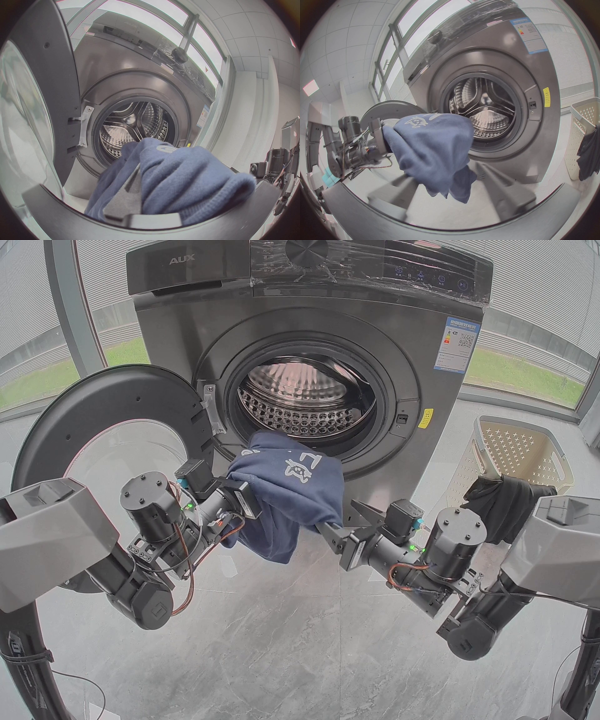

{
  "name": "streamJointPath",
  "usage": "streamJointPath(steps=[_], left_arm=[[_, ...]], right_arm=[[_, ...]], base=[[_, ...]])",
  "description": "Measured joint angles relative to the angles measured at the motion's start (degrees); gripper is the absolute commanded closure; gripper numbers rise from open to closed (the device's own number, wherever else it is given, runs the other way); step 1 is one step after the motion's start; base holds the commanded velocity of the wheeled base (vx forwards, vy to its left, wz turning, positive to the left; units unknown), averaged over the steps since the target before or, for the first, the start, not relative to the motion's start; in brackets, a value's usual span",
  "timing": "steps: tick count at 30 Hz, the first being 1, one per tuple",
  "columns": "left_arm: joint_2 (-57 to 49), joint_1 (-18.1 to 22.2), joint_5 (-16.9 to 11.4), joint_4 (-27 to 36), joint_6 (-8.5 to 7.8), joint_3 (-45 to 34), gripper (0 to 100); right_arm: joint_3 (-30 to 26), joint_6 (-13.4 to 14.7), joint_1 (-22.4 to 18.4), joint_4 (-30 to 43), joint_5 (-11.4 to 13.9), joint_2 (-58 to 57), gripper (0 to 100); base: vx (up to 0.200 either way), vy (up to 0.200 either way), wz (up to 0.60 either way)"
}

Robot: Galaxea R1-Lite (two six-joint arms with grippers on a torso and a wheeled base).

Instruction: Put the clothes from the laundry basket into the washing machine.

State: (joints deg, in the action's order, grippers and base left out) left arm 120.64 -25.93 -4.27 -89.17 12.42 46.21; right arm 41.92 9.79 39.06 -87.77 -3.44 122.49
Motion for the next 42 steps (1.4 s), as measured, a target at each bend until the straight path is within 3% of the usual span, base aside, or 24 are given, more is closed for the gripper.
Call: streamJointPath(steps=[8, 15, 25, 42], left_arm=[[-5.8, 0.3, -0.4, 0.1, 0.16, -8.5, 100], [-9.5, 0.9, -0.6, 0.2, 0.22, -15.8, 100], [-12.6, 0.4, -0.9, 0.2, 0.22, -19.5, 100], [-13.6, -4.1, -0.7, 0.2, -0.28, -22.1, 100]], right_arm=[[-16.4, -0.8, 3.7, 0.9, 0.8, -6.3, 0], [-26.4, -1.0, 2.9, -0.3, 1.9, -9.7, 0], [-27.7, -0.9, -5.4, -0.6, 2.3, -12.7, 0], [-25.7, -0.7, -6.0, -0.6, 2.2, -13.6, 0]], base=[[0.000, 0.000, 0.00], [0.000, 0.000, 0.00], [0.000, 0.000, 0.00], [0.000, 0.000, 0.00]])
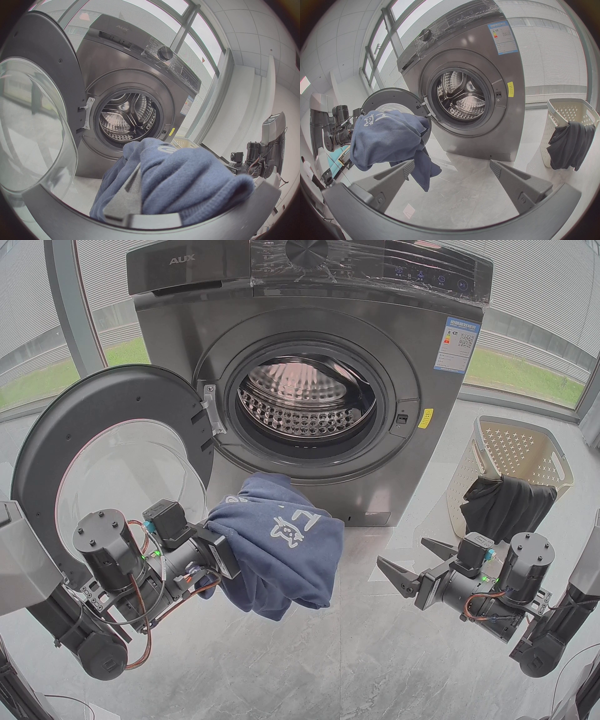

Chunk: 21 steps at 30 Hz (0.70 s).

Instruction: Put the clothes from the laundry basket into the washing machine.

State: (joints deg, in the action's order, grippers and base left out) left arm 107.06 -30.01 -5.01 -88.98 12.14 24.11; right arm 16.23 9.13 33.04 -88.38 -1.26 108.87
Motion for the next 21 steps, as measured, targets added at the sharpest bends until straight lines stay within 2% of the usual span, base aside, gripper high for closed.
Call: streamJointPath(steps=[21], left_arm=[[1.1, 0.1, 0.0, 0.0, 0.39, 0.1, 100]], right_arm=[[-0.6, 0.3, -0.5, 0.0, 0.1, 0.5, 0]], base=[[0.000, 0.000, 0.00]])
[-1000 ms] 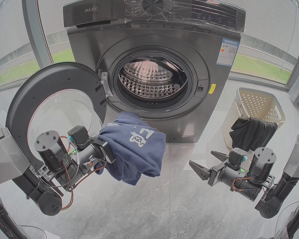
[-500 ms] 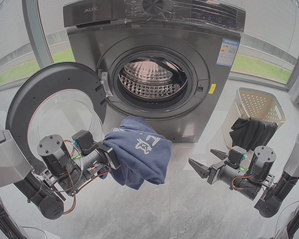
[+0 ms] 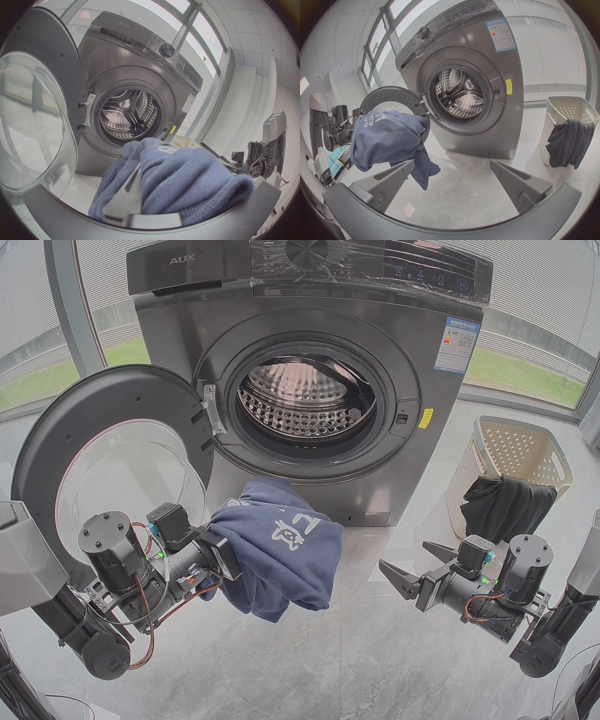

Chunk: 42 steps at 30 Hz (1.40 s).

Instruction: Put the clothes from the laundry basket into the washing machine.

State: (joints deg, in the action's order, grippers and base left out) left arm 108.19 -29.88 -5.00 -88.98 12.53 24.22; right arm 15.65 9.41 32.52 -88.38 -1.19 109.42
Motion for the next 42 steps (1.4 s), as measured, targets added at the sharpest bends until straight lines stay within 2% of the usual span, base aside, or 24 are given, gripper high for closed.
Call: streamJointPath(steps=[10, 19, 25, 42], left_arm=[[0.2, 0.0, 0.0, 0.0, -0.30, -0.1, 100], [0.8, -0.4, 0.4, 0.0, -0.68, -0.2, 100], [1.1, -0.5, 0.4, 0.0, -0.68, -0.3, 100], [1.7, -1.6, 0.5, 0.0, -0.79, -0.4, 100]], right_arm=[[0.0, 0.0, 0.4, 0.0, -0.2, 0.1, 0], [0.0, 0.0, 0.4, 0.0, -0.2, 0.1, 0], [0.1, -0.1, 0.5, 0.0, -0.2, 0.1, 0], [0.1, -0.1, 0.6, 0.0, -0.2, 0.0, 0]], base=[[0.180, 0.000, 0.00], [0.000, 0.000, 0.00], [0.200, 0.000, 0.00], [0.000, 0.000, 0.00]])
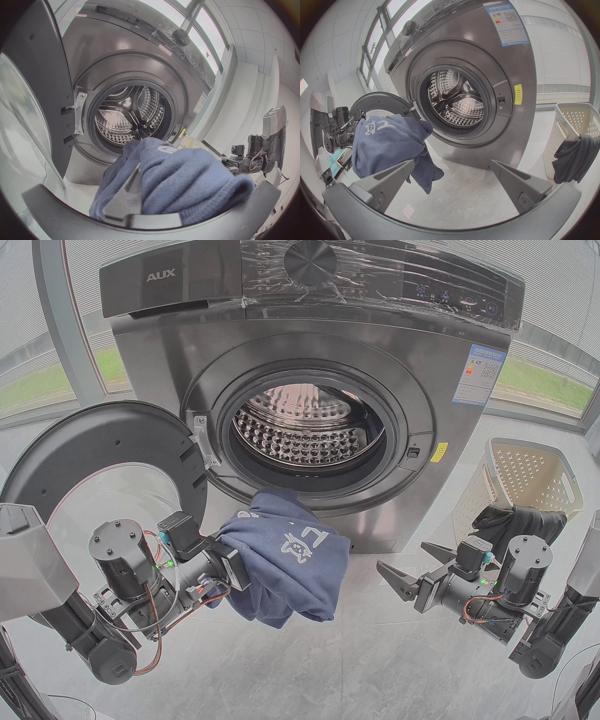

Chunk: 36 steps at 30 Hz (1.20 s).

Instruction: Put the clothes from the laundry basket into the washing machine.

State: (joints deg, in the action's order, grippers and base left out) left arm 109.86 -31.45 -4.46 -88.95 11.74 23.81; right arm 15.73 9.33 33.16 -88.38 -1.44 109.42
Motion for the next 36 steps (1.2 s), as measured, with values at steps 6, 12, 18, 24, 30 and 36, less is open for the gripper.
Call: streamJointPath(steps=[6, 12, 18, 24, 30, 36], left_arm=[[0.1, 0.0, 0.1, 0.0, -0.04, -0.1, 100], [0.3, 0.0, 0.1, 0.0, 0.00, -0.2, 100], [0.7, -0.2, 0.0, 0.0, -0.06, -0.2, 100], [0.9, -0.1, 0.0, 0.0, 0.00, 0.0, 100], [0.9, 0.1, 0.0, 0.0, 0.09, 0.2, 100], [0.9, 0.2, 0.0, 0.0, 0.09, 0.3, 100]], right_arm=[[0.0, 0.0, 0.0, 0.0, 0.0, -0.1, 0], [0.0, 0.0, 0.0, 0.0, 0.0, -0.1, 0], [0.0, 0.0, -0.1, 0.0, 0.0, -0.1, 0], [0.1, 0.0, 0.0, 0.0, 0.1, -0.1, 0], [0.1, 0.0, 0.1, 0.0, 0.1, -0.1, 0], [0.0, 0.0, 0.2, 0.0, 0.0, -0.1, 0]], base=[[0.000, -0.167, 0.00], [0.000, -0.033, 0.00], [0.000, 0.000, 0.00], [0.067, 0.000, 0.00], [0.200, 0.000, 0.00], [0.200, 0.000, 0.00]])
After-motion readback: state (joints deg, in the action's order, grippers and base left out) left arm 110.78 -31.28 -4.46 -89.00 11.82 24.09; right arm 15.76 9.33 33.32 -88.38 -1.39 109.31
